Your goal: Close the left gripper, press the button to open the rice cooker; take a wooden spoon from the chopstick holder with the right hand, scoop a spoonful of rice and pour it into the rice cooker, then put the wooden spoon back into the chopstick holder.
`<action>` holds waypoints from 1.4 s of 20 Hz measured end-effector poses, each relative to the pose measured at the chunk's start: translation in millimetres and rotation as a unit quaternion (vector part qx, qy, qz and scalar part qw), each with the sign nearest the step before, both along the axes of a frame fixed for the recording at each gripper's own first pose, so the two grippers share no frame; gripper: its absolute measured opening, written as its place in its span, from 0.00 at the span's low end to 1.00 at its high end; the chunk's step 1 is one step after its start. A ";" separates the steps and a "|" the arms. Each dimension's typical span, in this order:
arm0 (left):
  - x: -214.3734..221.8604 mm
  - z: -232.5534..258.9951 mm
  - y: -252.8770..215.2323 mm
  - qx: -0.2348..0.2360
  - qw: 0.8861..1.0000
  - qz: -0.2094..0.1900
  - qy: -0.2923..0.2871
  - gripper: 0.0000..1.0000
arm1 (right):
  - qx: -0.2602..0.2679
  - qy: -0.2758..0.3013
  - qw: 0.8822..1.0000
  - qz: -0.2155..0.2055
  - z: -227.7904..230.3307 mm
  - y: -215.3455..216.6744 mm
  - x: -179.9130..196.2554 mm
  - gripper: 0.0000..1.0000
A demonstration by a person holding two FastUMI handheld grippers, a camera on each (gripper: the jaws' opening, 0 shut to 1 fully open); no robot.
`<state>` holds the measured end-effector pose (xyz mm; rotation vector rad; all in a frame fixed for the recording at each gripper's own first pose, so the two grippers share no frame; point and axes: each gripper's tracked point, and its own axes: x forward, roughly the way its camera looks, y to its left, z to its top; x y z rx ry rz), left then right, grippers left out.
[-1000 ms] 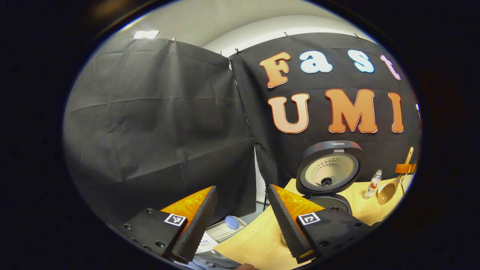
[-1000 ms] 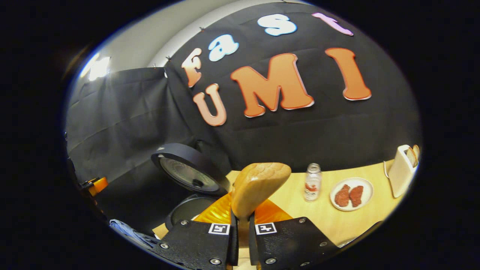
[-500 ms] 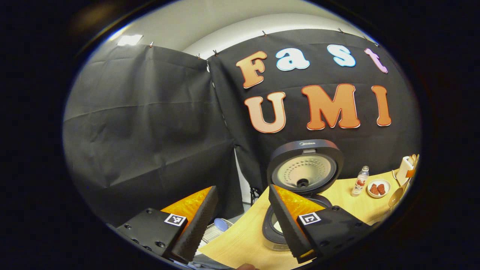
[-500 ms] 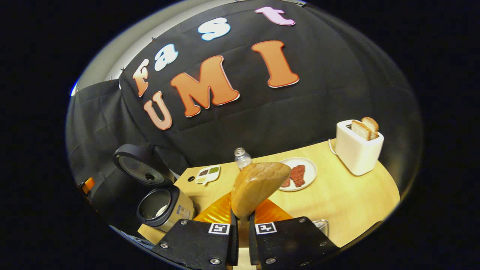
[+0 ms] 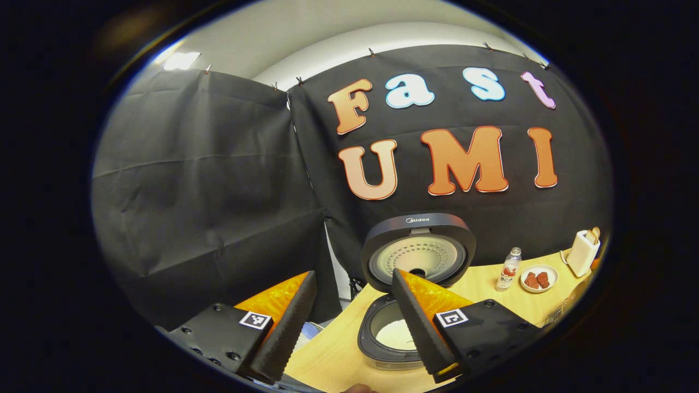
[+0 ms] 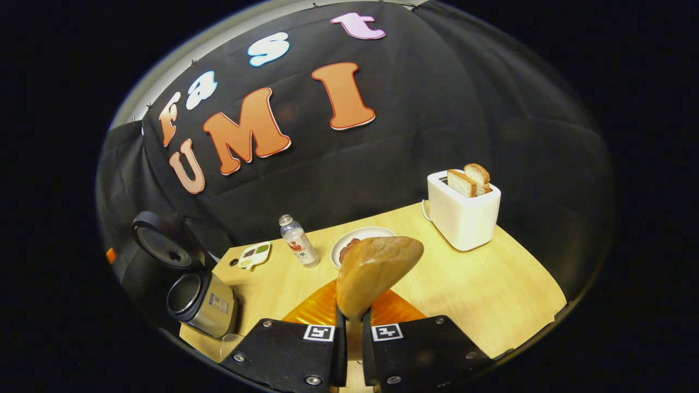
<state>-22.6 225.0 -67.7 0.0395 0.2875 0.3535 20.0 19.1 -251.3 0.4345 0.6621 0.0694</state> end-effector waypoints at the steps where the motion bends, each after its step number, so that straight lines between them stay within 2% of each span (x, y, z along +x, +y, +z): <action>1: -2.2 1.2 3.1 0.000 1.000 0.003 0.001 0.89 | -0.001 0.007 1.000 -0.002 -4.3 -1.7 -2.8 0.11; 7: -16.2 3.3 12.7 0.010 1.000 0.018 0.009 0.89 | -0.026 0.034 0.999 -0.001 -37.5 -4.9 -11.3 0.11; 11: -13.3 4.8 8.4 0.008 1.000 0.013 0.009 0.89 | -0.047 0.056 0.997 -0.001 -61.6 -4.0 -16.6 0.11; 17: -0.1 2.5 -1.1 0.001 1.000 -0.001 0.014 0.89 | -0.038 0.080 0.996 -0.009 -78.8 -6.1 -32.9 0.11; 18: 2.3 0.1 -1.5 -0.003 1.000 -0.003 0.018 0.94 | -0.034 0.087 0.996 -0.004 -80.7 -4.9 -34.8 0.12; 19: 4.0 -1.9 -3.5 -0.006 1.000 -0.005 0.022 0.89 | -0.029 0.092 0.995 -0.004 -79.7 -5.5 -35.3 0.14; 20: 7.0 -2.7 -4.7 -0.008 1.000 -0.008 0.025 0.89 | -0.028 0.100 0.995 -0.005 -81.2 -8.5 -35.2 0.16; 22: 16.0 1.8 -4.2 -0.014 1.000 -0.013 0.024 0.89 | -0.030 0.110 0.993 -0.020 -78.8 -20.8 -36.5 0.20; 23: 23.6 5.3 -4.7 -0.021 0.999 -0.019 0.023 0.94 | -0.028 0.108 0.993 -0.028 -77.1 -27.6 -36.2 0.25; 24: 33.8 9.5 -4.4 -0.031 0.999 -0.023 0.020 0.89 | -0.025 0.106 0.993 -0.034 -71.0 -32.6 -36.0 0.30; 25: 45.2 13.7 -3.7 -0.041 0.999 -0.027 0.020 0.89 | -0.021 0.100 0.994 -0.039 -60.9 -38.6 -35.9 0.42; 26: 55.0 18.7 -3.8 -0.048 0.998 -0.031 0.018 0.89 | -0.022 0.093 0.994 -0.045 -52.9 -45.9 -35.3 0.49; 27: 66.3 23.4 -6.5 -0.056 0.998 -0.038 0.019 0.94 | -0.027 0.084 0.995 -0.050 -43.7 -52.5 -33.7 0.61; 28: 76.9 26.1 -11.7 -0.062 0.997 -0.048 0.019 0.94 | -0.032 0.074 0.995 -0.054 -33.2 -58.9 -33.4 0.66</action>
